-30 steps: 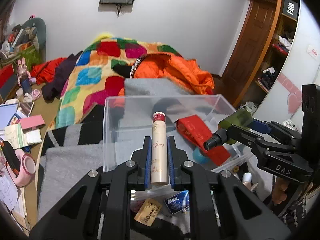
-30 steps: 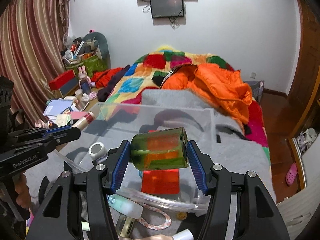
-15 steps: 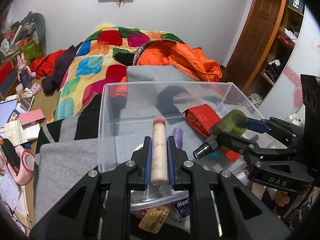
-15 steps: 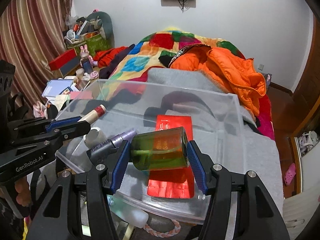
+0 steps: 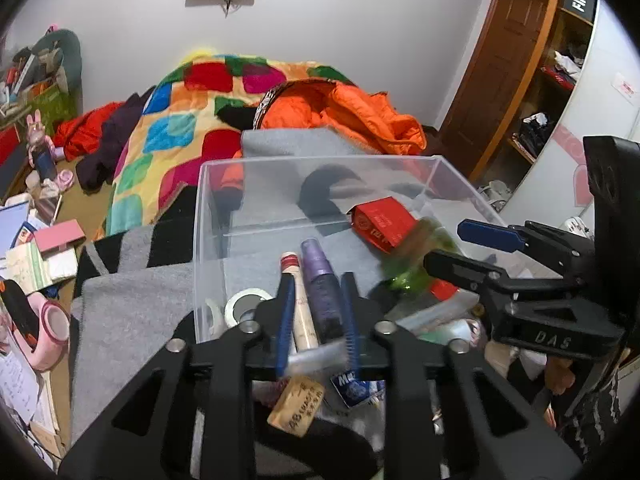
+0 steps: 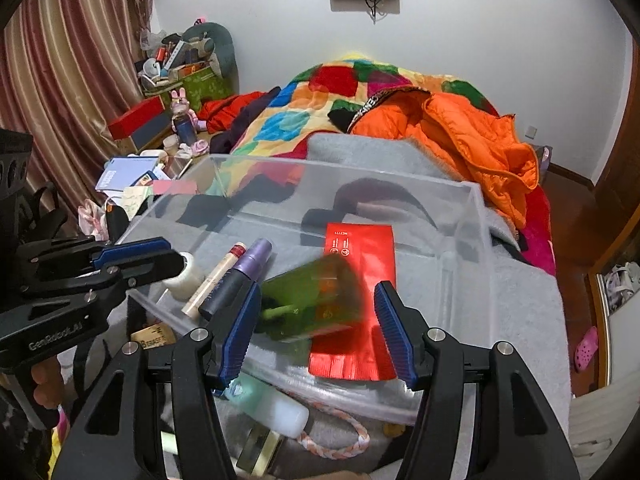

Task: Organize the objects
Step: 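Place hair spray can and green bottle into the clear box, open both tools, then grasp the eraser with left tool while right tool grasps beige cosmetic tube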

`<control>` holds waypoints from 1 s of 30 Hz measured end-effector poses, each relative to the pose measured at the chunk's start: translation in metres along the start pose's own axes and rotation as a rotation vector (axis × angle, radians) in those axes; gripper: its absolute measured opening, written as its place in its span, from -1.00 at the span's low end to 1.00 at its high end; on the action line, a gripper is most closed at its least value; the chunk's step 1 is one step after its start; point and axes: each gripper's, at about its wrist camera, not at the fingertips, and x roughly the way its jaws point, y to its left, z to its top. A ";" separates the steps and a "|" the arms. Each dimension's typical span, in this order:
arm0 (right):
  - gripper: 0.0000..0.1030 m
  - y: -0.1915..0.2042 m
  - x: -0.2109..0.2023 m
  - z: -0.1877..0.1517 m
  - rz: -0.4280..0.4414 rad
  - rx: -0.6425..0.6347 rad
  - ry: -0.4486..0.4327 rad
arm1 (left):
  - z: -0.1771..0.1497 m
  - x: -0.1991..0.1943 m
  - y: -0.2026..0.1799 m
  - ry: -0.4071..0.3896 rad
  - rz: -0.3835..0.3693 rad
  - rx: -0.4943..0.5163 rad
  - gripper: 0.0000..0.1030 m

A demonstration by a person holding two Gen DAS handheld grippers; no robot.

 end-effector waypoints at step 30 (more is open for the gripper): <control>0.35 -0.048 -0.055 -0.090 -0.087 0.160 -0.013 | -0.080 -0.006 0.006 0.096 0.086 0.060 0.06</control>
